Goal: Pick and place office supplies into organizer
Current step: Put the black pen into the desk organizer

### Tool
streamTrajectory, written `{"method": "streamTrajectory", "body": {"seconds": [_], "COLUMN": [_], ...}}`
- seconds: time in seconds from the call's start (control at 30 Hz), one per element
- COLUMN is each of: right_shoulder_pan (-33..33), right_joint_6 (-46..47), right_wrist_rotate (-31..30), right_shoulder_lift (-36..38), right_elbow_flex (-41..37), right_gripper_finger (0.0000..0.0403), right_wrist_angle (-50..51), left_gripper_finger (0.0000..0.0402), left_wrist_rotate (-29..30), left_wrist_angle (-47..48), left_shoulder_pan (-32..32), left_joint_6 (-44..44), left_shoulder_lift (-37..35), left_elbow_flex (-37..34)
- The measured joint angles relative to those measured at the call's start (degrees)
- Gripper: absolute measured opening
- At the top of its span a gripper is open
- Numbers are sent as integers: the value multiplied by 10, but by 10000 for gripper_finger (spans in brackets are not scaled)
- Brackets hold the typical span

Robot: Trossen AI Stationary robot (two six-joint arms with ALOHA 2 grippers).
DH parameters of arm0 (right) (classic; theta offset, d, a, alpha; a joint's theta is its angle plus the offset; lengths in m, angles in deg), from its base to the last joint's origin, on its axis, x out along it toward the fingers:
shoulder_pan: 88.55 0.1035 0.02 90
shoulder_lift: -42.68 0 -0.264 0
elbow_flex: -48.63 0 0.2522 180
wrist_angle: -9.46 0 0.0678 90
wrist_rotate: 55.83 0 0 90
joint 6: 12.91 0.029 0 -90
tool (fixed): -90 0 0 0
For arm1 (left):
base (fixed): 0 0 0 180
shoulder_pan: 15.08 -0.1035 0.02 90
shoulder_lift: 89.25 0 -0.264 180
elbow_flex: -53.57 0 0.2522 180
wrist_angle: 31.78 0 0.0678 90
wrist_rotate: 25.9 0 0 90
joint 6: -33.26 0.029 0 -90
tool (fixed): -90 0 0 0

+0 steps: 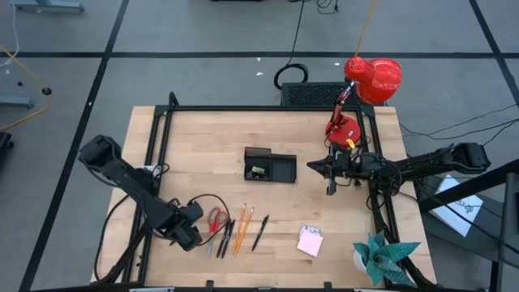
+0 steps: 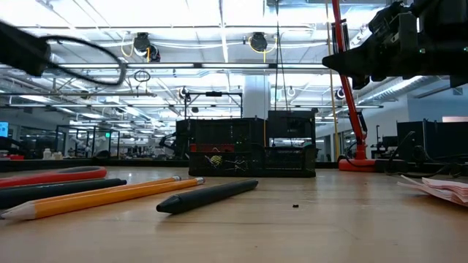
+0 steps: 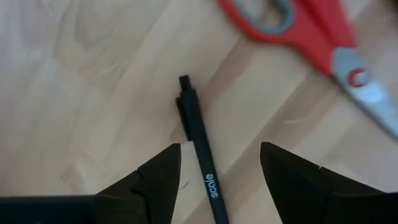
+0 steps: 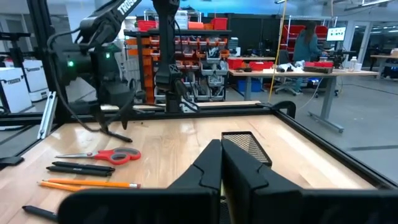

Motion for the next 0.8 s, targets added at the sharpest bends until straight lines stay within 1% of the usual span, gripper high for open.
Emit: {"method": "streamTrajectory", "body": {"seconds": [0.3,0.53,0.8], "right_shoulder_pan": [0,0,0], "right_joint_6": [0,0,0], "right_wrist_rotate": [0,0,0], "right_shoulder_lift": [0,0,0], "right_elbow_flex": [0,0,0], "right_gripper_finger": [1,1,1], "right_wrist_angle": [0,0,0], "left_gripper_finger": [228,228,227], "left_wrist_rotate": [-4,-20,-20], "left_wrist_angle": [1,2,2], "left_shoulder_pan": [-27,-47,-52], "left_joint_6": [31,65,95], "left_shoulder_lift": [53,66,67], "left_elbow_flex": [0,2,1]}}
